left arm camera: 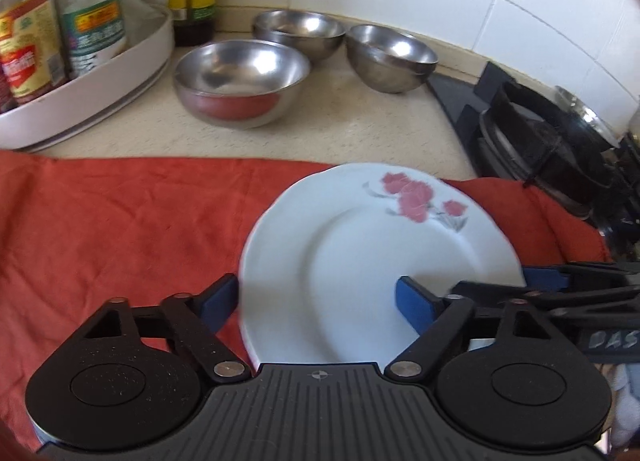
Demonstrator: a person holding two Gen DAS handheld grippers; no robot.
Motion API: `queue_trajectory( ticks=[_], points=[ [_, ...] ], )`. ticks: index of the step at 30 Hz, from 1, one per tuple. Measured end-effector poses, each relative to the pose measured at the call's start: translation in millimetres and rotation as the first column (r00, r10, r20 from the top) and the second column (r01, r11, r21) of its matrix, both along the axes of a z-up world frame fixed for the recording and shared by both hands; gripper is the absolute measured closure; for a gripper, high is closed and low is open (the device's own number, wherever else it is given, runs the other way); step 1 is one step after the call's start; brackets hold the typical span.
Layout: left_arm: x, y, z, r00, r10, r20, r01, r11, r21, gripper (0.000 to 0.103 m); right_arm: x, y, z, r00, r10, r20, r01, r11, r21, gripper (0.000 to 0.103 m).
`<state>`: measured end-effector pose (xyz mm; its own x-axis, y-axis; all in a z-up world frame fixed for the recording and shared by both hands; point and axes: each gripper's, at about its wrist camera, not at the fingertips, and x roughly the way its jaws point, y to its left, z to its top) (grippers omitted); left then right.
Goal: Organize plates and bowls
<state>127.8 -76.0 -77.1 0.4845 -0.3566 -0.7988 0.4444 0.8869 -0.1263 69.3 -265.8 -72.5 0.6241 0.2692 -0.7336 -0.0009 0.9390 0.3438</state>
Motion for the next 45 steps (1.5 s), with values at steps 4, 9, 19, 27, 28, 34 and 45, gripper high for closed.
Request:
queue_trajectory(
  ticks=[4,9,19,27,28,34,45],
  points=[
    [6.1,6.5,2.1,0.999,0.033,0.01,-0.033,0.999,0.027,0.015,11.1,9.7,-0.4,1.0,0.016,0.004,-0.016,1.0,0.02,0.039],
    [15.8,24.0,3.1,0.997,0.07,0.016,-0.07,0.997,0.024,0.018,27.2,26.1,-3.2,1.0,0.013,0.012,-0.012,1.0,-0.004,0.039],
    [12.6,73.3,20.8,0.991,0.126,0.038,-0.125,0.992,-0.016,0.012,21.4,24.0,19.6,0.998,-0.044,0.045,0.045,0.998,-0.037,0.04],
    [17.6,150.4,52.1,0.942,0.311,0.125,-0.312,0.95,-0.012,0.006,51.2,76.7,49.1,0.983,0.096,0.157,-0.091,0.995,-0.038,0.04],
    [18.6,163.3,56.2,0.927,0.346,0.144,-0.348,0.937,-0.008,0.005,58.0,86.7,49.9,0.98,0.118,0.162,-0.114,0.993,-0.036,0.04],
    [23.2,233.1,74.3,0.836,0.505,0.215,-0.523,0.852,0.032,0.001,96.9,144.9,56.6,0.954,0.238,0.184,-0.24,0.971,-0.013,0.039],
    [47.0,329.5,58.5,0.733,0.661,0.161,-0.672,0.74,0.02,0.002,142.1,253.7,29.6,0.919,0.379,0.109,-0.384,0.923,0.03,0.039]
  ],
)
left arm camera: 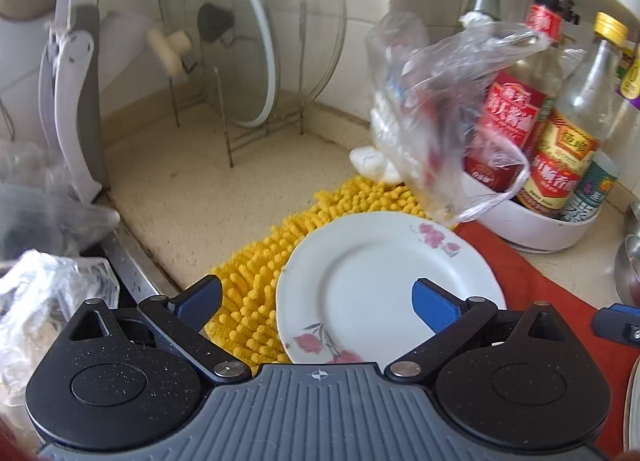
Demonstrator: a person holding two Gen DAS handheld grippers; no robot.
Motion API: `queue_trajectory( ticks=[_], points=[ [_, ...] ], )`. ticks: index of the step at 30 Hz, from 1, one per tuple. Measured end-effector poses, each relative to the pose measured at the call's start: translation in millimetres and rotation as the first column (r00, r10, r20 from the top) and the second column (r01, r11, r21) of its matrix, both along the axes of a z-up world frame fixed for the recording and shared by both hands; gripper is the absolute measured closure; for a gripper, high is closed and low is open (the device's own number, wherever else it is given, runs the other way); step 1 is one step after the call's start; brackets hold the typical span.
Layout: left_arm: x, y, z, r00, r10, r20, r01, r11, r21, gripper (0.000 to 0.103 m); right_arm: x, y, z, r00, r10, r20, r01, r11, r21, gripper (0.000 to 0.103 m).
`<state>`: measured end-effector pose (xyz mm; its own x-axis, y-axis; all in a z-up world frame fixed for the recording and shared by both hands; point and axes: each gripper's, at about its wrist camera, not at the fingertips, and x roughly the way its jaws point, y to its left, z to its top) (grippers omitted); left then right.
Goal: Organize plates and bowls
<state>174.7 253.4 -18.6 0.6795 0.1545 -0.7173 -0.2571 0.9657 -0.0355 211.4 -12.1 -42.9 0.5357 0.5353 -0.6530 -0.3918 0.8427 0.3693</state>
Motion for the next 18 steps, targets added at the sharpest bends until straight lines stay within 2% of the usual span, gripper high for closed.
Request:
queue_trajectory(
  ticks=[8,18],
  points=[
    [8.3,18.4,-27.0,0.998,-0.045,-0.038,0.043,0.997,-0.056,0.013,17.6,44.2,-19.1,0.999,0.035,-0.039,-0.035,0.999,0.002,0.039],
    [29.7,25.7,-46.2,0.992,-0.097,-0.077,0.087,0.989,-0.123,0.019,31.7,73.6,-35.8,0.994,0.062,-0.091,-0.062,0.998,0.007,0.038]
  ],
)
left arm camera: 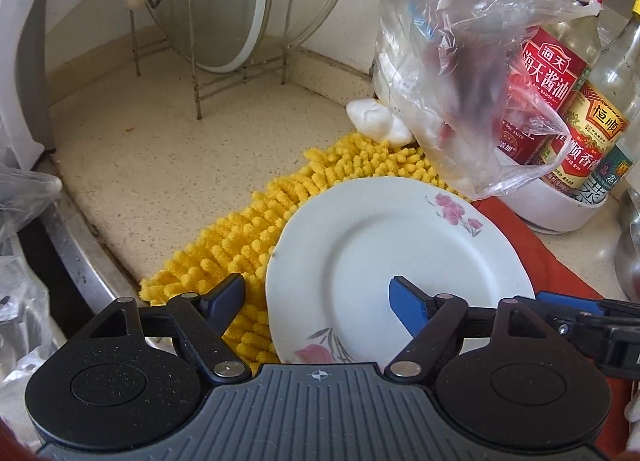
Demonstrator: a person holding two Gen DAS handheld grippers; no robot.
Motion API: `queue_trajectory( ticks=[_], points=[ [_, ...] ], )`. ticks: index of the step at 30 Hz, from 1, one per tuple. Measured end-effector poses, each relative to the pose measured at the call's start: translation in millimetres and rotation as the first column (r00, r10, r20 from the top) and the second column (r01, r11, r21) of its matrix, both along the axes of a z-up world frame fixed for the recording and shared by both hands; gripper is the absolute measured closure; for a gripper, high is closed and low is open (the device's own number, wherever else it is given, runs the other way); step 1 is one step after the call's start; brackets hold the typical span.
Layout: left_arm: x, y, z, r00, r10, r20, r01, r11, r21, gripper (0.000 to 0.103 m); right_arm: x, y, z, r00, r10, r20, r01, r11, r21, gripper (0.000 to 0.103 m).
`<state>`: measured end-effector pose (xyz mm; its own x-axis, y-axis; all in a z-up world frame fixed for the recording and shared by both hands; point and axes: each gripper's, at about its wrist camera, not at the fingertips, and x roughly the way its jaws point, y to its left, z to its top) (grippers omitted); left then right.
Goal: Organize plates and bowls
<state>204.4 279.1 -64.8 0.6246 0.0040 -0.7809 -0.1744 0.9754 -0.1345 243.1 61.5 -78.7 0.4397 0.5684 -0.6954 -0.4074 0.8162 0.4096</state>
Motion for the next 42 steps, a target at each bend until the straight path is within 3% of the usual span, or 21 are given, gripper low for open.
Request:
queue_trajectory(
  ticks=[4,8,14,17,20,22,25,28,30,31,34,42],
  points=[
    [4.8,-3.9,-2.3,0.999,-0.033,-0.004,0.033,0.999,-0.039,0.02,-0.7,7.6,1.3,1.0,0.024,0.007,-0.024,1.0,-0.005,0.04],
    [-0.5,-18.2,2.4,0.999,-0.043,-0.008,0.043,0.999,0.005,0.017,-7.1,5.1,7.5,1.0,0.025,0.003,-0.025,0.999,-0.028,0.04],
    [-11.9,-24.2,9.0,0.991,-0.136,0.005,0.136,0.991,-0.005,0.014,-7.3,-22.0,8.8,1.0,-0.021,-0.018,0.021,1.0,-0.002,0.04],
    [-3.9,-15.6,5.4,0.996,-0.091,-0.005,0.091,0.996,-0.007,0.014,-2.2,-26.4,3.0,0.997,-0.054,-0.062,0.055,0.998,0.018,0.04],
    [-0.1,-9.6,4.4,0.998,-0.067,-0.004,0.067,0.998,-0.022,0.015,-4.6,-20.3,0.1,0.998,-0.042,-0.05,0.043,0.999,0.011,0.04],
    [-1.6,-12.9,11.2,0.996,-0.088,0.026,0.088,0.996,0.021,0.019,-8.5,-14.7,1.3,0.999,-0.03,-0.019,0.03,0.999,-0.014,0.04],
    [-3.7,-12.3,29.3,0.99,-0.089,0.108,0.072,0.986,0.152,0.014,-11.1,-12.3,1.7,1.0,-0.016,0.003,0.016,0.999,-0.035,0.041],
    [-1.3,-4.5,36.5,0.986,-0.095,0.139,0.085,0.993,0.078,0.013,-9.9,-12.1,0.8,1.0,-0.019,-0.001,0.019,0.999,-0.026,0.041],
    [4.2,-7.3,28.5,0.99,-0.108,0.093,0.102,0.992,0.074,0.013,-10.4,-13.4,0.2,1.0,-0.022,-0.001,0.022,1.0,-0.021,0.041],
    [5.4,-9.1,21.6,0.991,-0.118,0.063,0.115,0.992,0.061,0.019,-10.6,-14.5,0.1,1.0,-0.022,0.0,0.022,1.0,-0.019,0.041],
    [1.9,-6.9,10.0,0.987,-0.155,0.027,0.157,0.986,-0.05,0.022,-9.7,-14.7,-1.3,1.0,-0.024,-0.003,0.024,1.0,-0.013,0.041],
    [1.3,-1.0,9.2,0.988,-0.149,0.032,0.152,0.98,-0.125,0.022,-9.5,-18.5,-0.7,1.0,-0.029,-0.009,0.029,1.0,-0.005,0.042]
  ],
)
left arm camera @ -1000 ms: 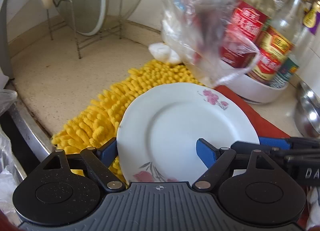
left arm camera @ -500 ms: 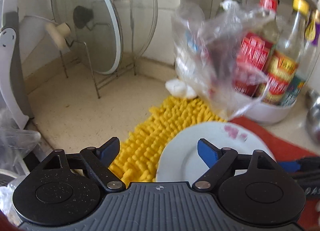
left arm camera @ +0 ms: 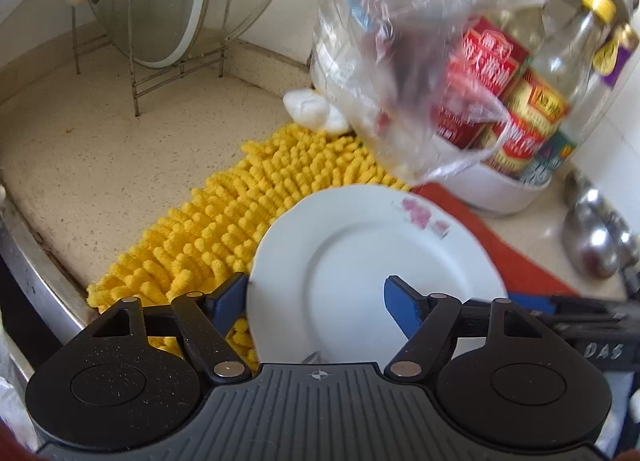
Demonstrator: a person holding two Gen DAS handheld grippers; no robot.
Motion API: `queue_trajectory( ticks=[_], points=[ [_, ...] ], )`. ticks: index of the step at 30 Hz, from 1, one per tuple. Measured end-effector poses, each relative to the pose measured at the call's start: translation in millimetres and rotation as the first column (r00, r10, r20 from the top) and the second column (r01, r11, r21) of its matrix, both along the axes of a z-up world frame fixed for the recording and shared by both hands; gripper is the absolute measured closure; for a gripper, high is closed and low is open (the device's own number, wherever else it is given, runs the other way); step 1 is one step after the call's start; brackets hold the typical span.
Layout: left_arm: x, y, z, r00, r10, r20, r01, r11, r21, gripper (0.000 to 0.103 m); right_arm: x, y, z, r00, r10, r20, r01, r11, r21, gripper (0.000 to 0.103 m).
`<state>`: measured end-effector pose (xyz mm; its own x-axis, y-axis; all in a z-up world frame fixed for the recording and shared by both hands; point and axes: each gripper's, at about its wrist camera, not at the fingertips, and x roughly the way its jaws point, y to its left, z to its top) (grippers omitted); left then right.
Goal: Organize plates and bowls
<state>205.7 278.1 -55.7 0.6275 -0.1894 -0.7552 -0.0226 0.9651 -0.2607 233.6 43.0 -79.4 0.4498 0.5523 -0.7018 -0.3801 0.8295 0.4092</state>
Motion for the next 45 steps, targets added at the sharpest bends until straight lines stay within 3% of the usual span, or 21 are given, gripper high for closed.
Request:
queue_trajectory(
  ticks=[3,5,10,13,23,35,45],
  points=[
    [-1.3,-1.5,4.4,0.999,-0.032,0.017,0.032,0.999,0.0,0.018,-2.6,1.3,3.7,1.0,0.017,0.021,-0.017,1.0,0.018,0.047],
    [1.4,-3.0,-2.8,0.999,-0.048,-0.013,0.048,0.999,0.021,0.018,-1.6,5.4,3.2,0.999,0.036,0.03,-0.036,0.999,-0.001,0.052],
    [8.2,-7.5,-9.3,0.999,-0.039,-0.019,0.039,0.999,0.027,0.014,6.4,3.6,-1.2,1.0,0.028,0.012,-0.028,0.999,-0.025,0.069],
    [11.5,-12.5,-10.9,0.998,-0.058,-0.015,0.059,0.996,0.066,0.013,14.9,-3.3,-4.2,0.999,0.002,-0.032,-0.001,1.0,0.014,0.074],
    [-3.4,-12.0,4.3,1.0,-0.007,0.024,0.005,0.998,0.055,0.014,0.8,-3.6,18.7,0.999,0.002,0.046,-0.002,1.0,0.009,0.074],
    [-17.7,-10.9,19.4,0.997,0.049,0.068,-0.053,0.996,0.072,0.014,-7.6,-1.6,27.9,0.998,0.02,0.053,-0.022,0.999,0.049,0.074],
    [-21.9,-42.9,32.7,0.995,0.006,0.098,-0.016,0.995,0.1,0.014,-16.6,-34.6,36.7,0.996,-0.06,0.07,0.054,0.996,0.078,0.074]
  ],
)
